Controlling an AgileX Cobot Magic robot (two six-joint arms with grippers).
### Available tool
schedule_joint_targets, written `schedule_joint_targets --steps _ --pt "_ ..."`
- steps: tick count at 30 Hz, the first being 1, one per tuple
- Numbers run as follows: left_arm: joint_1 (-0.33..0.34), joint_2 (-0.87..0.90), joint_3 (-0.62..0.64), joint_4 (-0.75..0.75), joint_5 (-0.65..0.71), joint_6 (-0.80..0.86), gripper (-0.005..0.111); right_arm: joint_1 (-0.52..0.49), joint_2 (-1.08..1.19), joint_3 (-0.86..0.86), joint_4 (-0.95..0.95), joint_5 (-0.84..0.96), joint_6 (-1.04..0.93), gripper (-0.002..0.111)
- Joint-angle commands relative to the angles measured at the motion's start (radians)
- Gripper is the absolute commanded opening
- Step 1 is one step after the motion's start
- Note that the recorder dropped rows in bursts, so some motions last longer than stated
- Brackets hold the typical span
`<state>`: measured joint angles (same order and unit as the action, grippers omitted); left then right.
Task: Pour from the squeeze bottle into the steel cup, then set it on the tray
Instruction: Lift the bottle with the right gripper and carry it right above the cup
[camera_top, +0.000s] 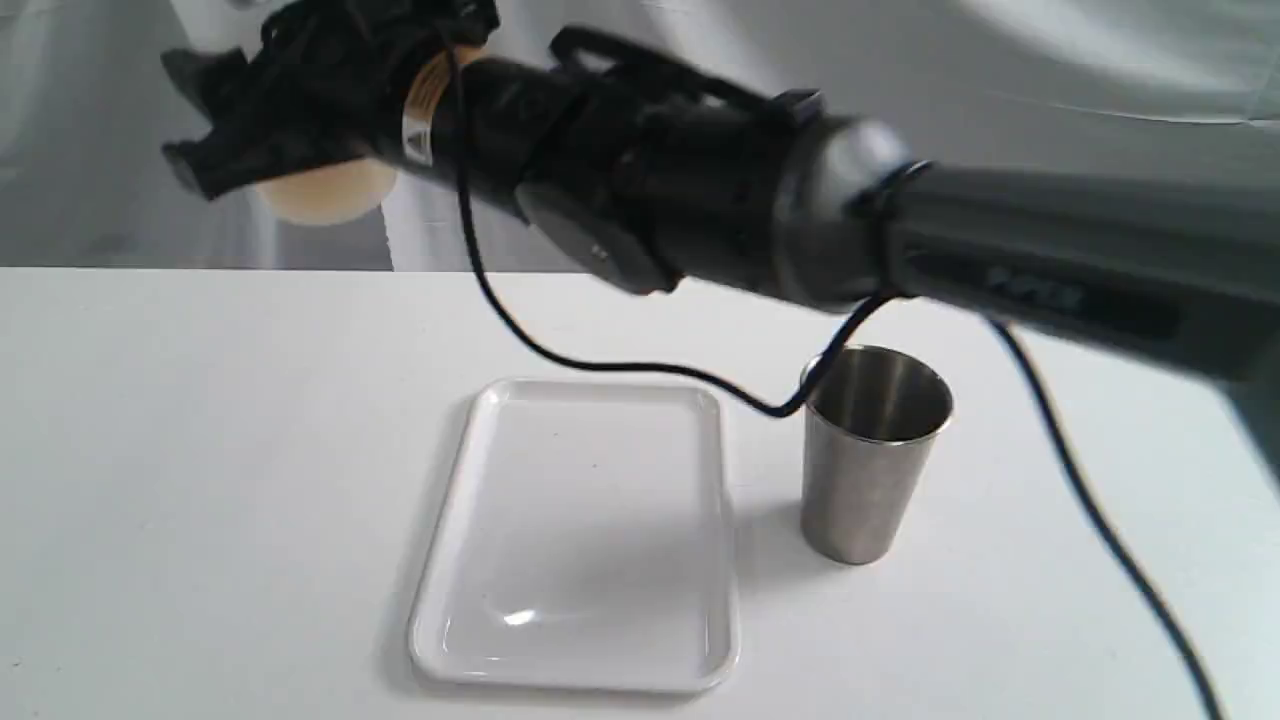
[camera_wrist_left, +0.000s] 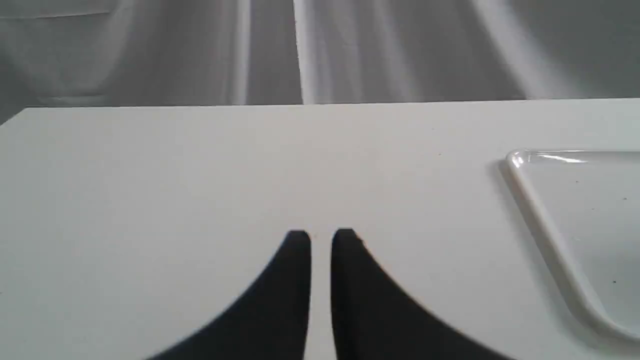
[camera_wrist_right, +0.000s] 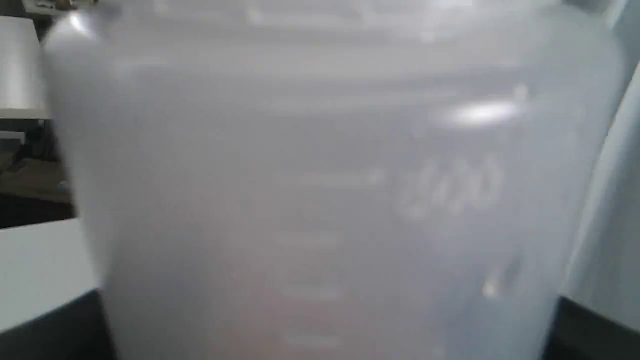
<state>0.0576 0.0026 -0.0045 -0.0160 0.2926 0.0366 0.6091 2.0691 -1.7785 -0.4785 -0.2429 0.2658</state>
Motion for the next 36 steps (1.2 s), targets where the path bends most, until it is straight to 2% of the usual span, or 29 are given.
schedule_joint_targets --steps 1,9,16,22,28,33,36 --pt "0.0 -0.003 0.004 -0.003 -0.009 -0.002 0.008 -0.03 -0.126 0.078 -0.053 0.032 0.046 0.0" --pt "0.0 -0.003 0.004 -0.003 -0.009 -0.004 0.008 -0.119 -0.393 0.303 -0.275 0.098 0.31 0.0" --pt "0.0 -0.003 0.004 -0.003 -0.009 -0.004 0.008 -0.211 -0.611 0.475 -0.644 0.243 0.666 0.0" --pt "0.0 -0.003 0.004 -0.003 -0.009 -0.002 0.008 -0.271 -0.753 0.618 -0.946 0.395 0.867 0.0" --pt "0.0 -0.003 0.004 -0.003 -0.009 -0.002 0.008 -0.33 -0.835 0.763 -1.05 0.507 0.891 0.0" --pt "0.0 -0.003 0.004 -0.003 -0.009 -0.004 0.008 -0.371 -0.842 0.842 -1.064 0.658 0.889 0.0" --pt "0.0 -0.003 0.004 -0.003 -0.009 -0.004 0.008 -0.404 -0.842 0.863 -1.077 0.666 0.889 0.0"
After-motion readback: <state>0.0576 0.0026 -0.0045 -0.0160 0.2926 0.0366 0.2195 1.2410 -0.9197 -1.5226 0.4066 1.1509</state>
